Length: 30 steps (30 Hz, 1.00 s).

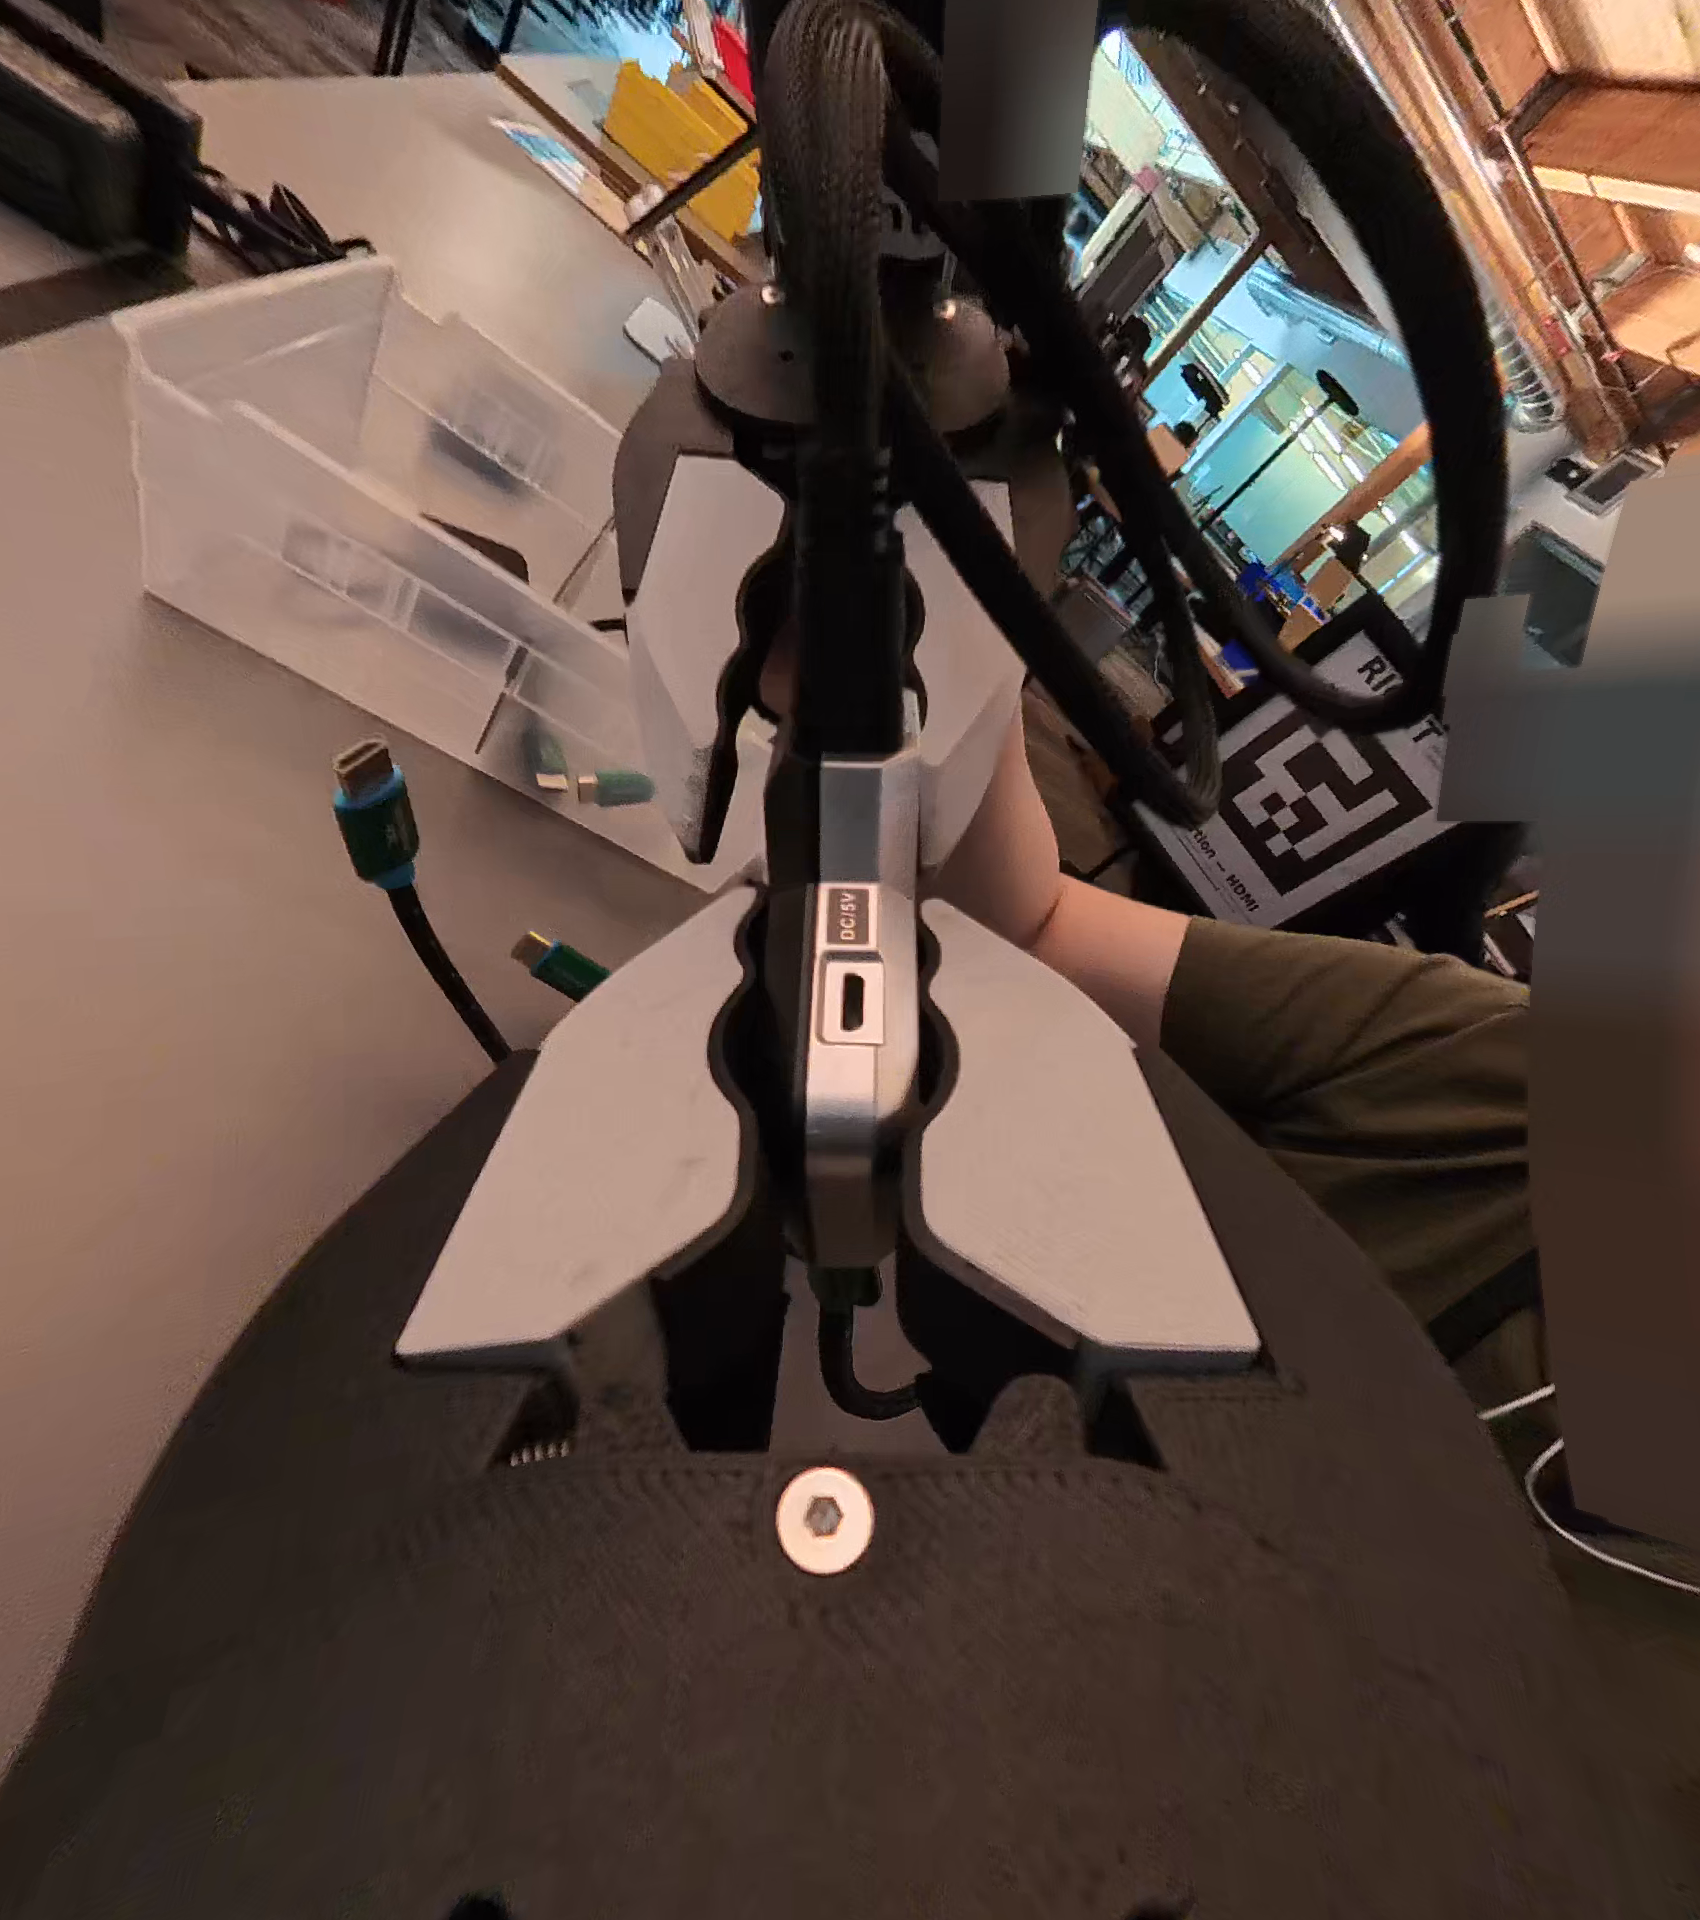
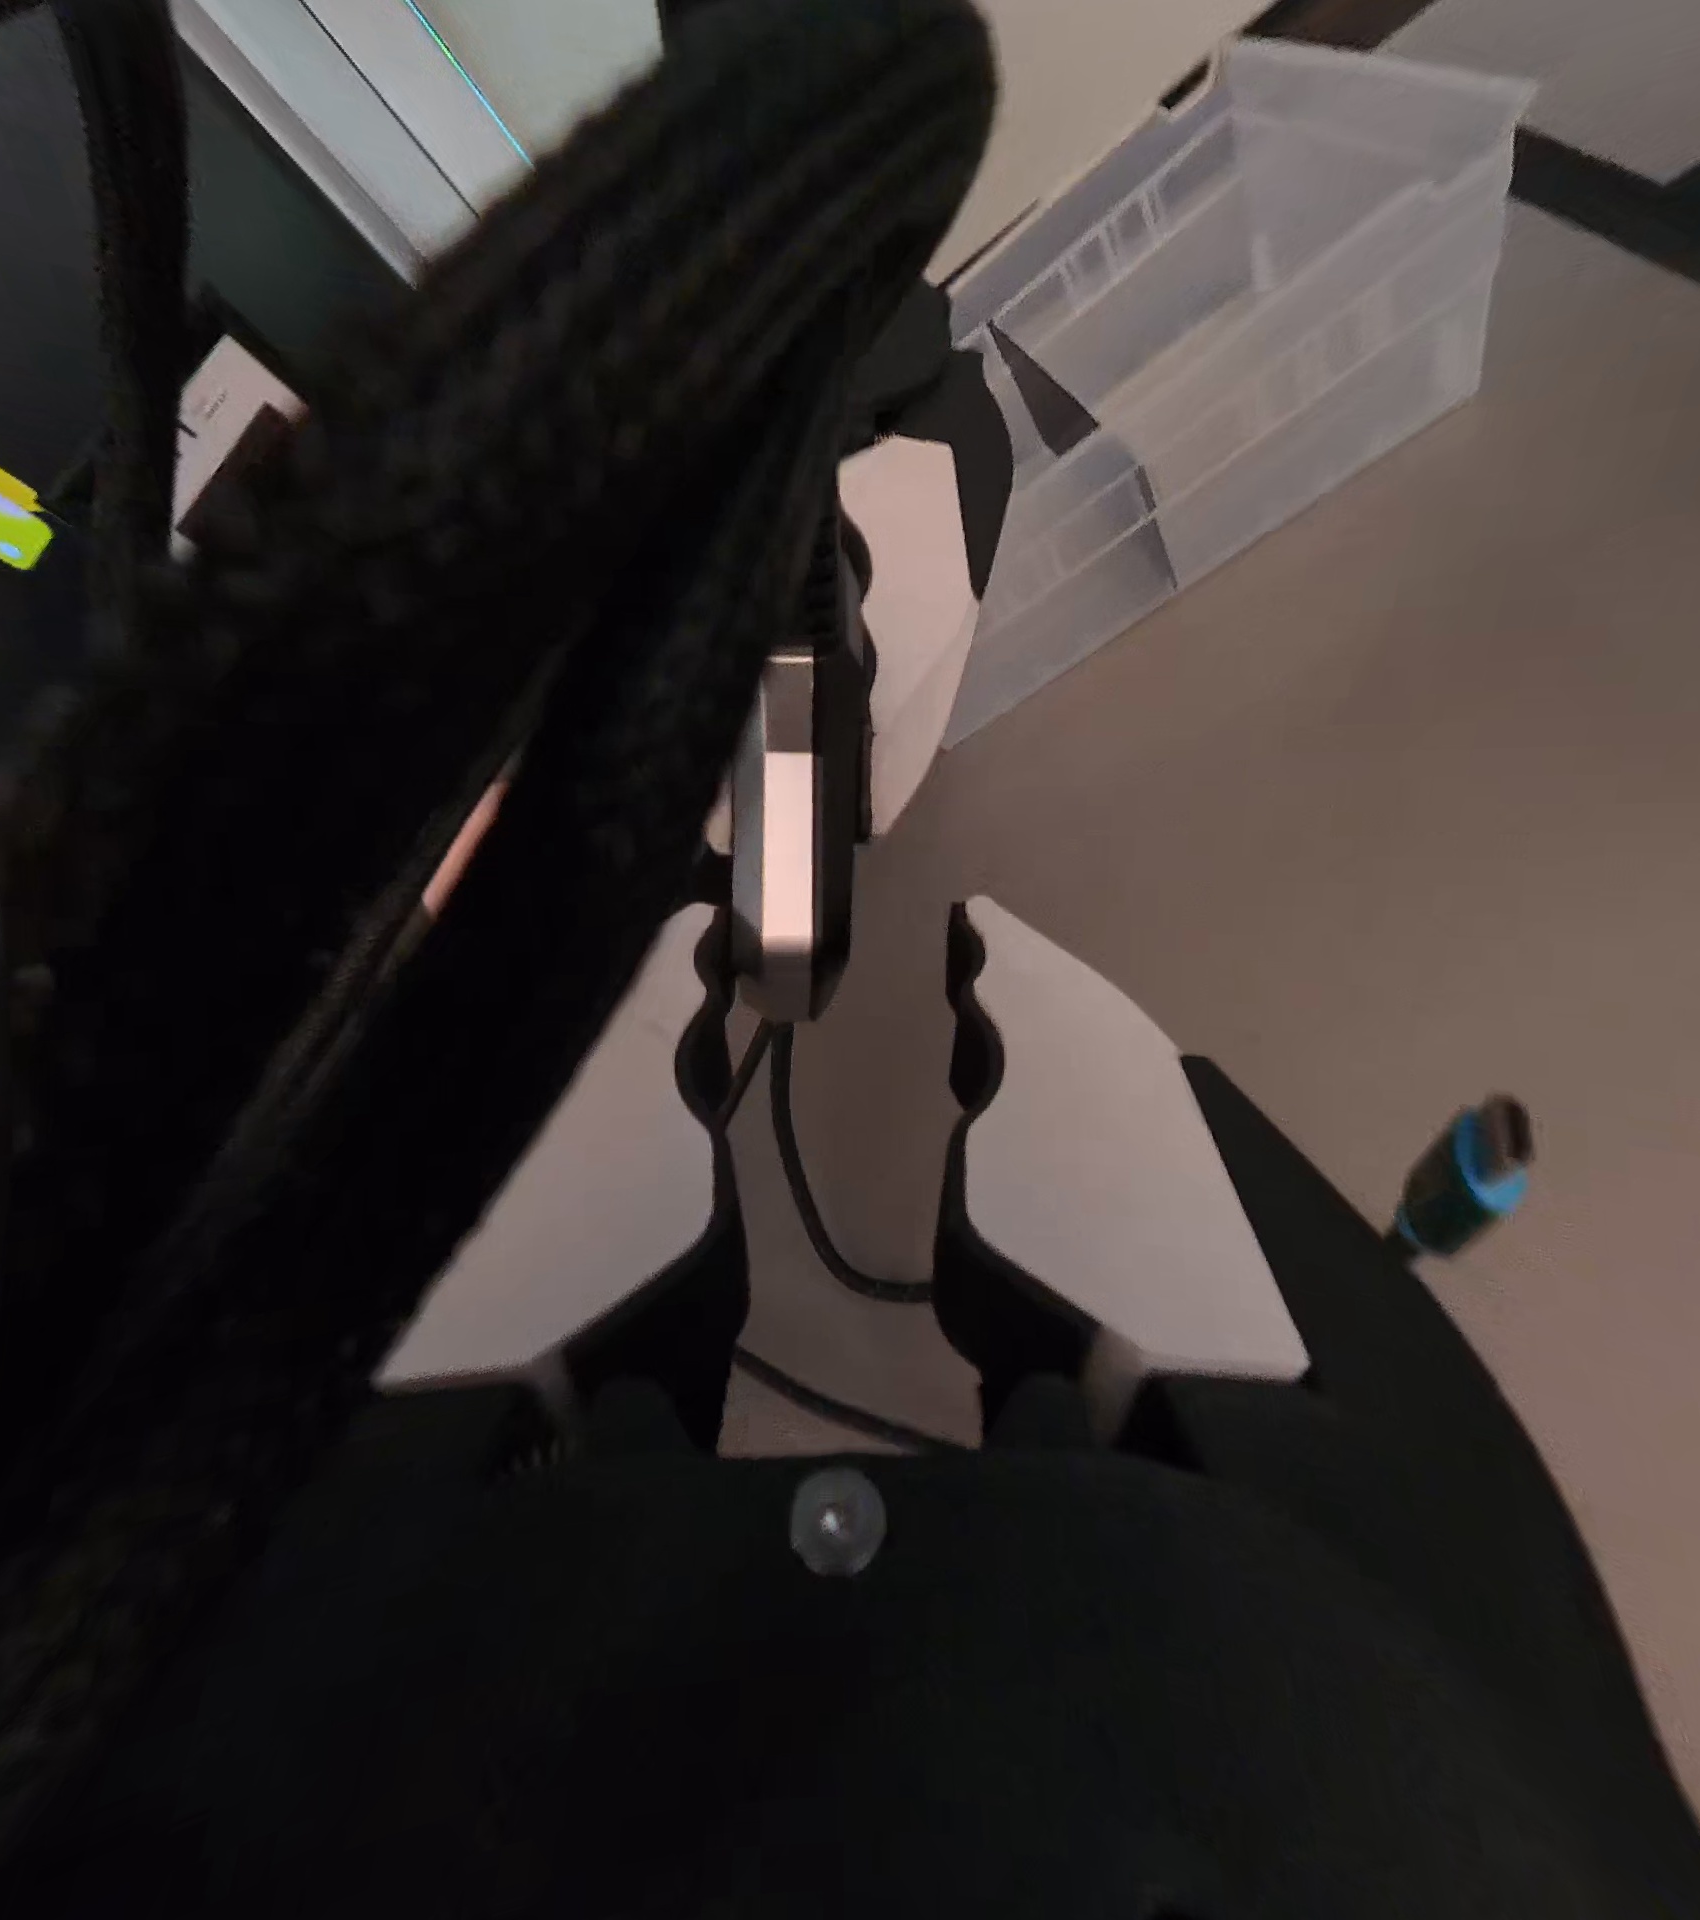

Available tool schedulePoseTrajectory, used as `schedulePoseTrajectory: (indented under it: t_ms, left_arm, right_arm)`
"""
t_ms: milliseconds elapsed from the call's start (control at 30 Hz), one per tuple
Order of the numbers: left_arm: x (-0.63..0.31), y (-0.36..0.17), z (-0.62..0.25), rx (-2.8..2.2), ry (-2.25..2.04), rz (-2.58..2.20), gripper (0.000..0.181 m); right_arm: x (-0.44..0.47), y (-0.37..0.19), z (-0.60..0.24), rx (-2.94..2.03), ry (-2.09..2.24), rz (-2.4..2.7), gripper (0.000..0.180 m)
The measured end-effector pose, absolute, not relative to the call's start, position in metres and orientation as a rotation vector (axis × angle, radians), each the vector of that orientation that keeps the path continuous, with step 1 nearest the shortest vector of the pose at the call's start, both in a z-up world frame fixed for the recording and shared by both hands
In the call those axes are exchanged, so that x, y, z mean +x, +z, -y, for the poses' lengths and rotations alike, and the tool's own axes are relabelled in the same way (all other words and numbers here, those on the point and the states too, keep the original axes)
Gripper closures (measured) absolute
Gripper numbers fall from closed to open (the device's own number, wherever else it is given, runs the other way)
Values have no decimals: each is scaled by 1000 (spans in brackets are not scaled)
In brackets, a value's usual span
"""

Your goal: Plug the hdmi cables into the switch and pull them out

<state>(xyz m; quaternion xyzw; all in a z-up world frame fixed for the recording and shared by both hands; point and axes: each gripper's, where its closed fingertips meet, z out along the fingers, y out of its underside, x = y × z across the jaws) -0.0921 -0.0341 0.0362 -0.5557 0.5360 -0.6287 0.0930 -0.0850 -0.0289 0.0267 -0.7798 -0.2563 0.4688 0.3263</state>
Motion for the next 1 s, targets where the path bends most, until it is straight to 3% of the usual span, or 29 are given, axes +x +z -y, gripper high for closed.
schedulePoseTrajectory:
  t_ms: [33, 200, 600, 700, 867, 1000]
  left_arm:
    - [-93, 33, 33, -1659, -1844, -1613, 159]
    - [-105, 29, 43, -1631, -1732, -1768, 159]
    - [-110, 54, 44, -1533, -1745, -1706, 159]
    - [-108, 63, 26, -1559, -1842, -1544, 159]
    - [-113, 79, -30, -1607, -1962, -1108, 160]
    - [-122, 82, -62, -1622, -1954, -873, 159]
  right_arm:
    - [-82, 24, 29, -2065, 1245, 659, 140]
    - [-68, 18, 37, -2101, 1299, 680, 141]
    - [32, -39, -28, -2327, 570, 277, 144]
    - [54, 13, -39, -2072, 375, 208, 148]
    - [48, 156, 16, -1340, -75, 213, 149]
    - [-42, 187, 61, -1012, -136, 385, 155]
